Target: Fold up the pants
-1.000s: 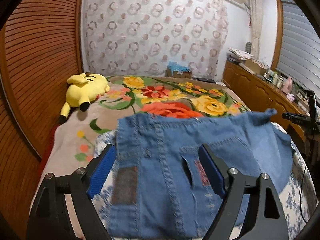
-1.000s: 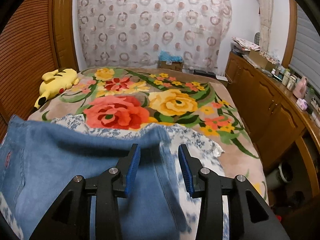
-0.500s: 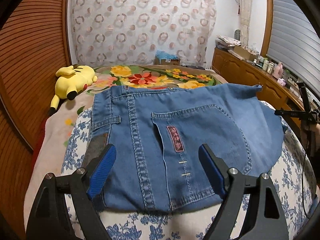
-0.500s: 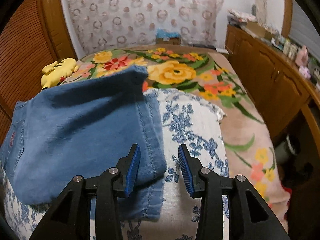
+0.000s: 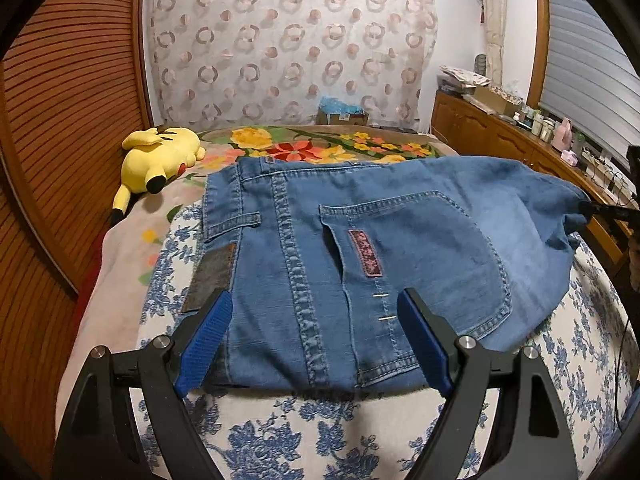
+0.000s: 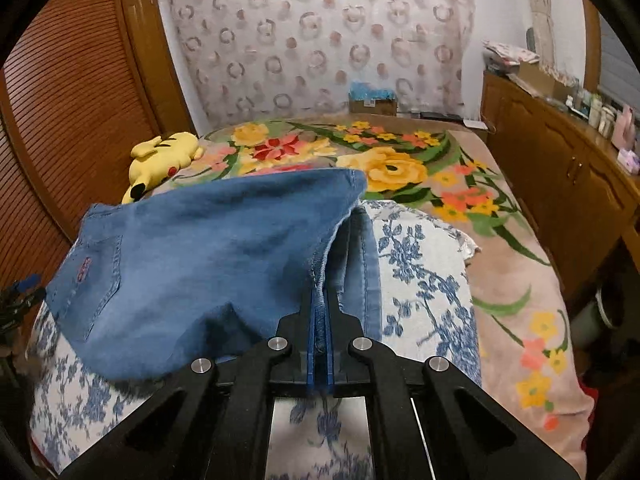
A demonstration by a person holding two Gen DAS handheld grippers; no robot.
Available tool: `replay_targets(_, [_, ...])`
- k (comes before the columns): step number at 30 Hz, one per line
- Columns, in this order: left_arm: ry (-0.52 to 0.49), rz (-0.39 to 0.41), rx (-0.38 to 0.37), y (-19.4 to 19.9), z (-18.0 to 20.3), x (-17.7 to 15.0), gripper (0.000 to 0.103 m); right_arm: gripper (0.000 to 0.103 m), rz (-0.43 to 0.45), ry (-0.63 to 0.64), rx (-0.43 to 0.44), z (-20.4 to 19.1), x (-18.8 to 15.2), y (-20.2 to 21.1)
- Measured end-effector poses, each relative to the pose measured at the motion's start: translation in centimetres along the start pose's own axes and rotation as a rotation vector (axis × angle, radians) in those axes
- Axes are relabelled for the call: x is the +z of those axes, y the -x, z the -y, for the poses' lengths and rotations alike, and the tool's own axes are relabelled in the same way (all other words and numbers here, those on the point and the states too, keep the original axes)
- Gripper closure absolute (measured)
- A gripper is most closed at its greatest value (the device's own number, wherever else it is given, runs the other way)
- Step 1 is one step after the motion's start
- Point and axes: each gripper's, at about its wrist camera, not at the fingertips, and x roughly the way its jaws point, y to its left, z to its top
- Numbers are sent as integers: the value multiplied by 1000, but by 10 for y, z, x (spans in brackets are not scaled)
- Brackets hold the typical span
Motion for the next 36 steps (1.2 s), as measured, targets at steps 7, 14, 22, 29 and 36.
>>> replay_targets(7, [22, -15, 36, -2, -17, -6, 18, 99, -67, -55, -43, 8, -17, -23])
replay_targets(14, [40, -38, 68, -5, -32, -11, 18, 64, -85, -64, -152, -4, -17, -37])
replay_targets(22, [56, -63, 84, -9, -42, -23, 18, 55, -137, -94, -117, -8, -24, -42])
replay_targets(29, [89, -98, 129, -15, -52, -25, 18, 61, -115, -30, -132, -16, -26, -49])
replay_targets(36, [141, -124, 131, -23, -66, -25, 18, 63, -77, -4, -135, -17, -37, -50])
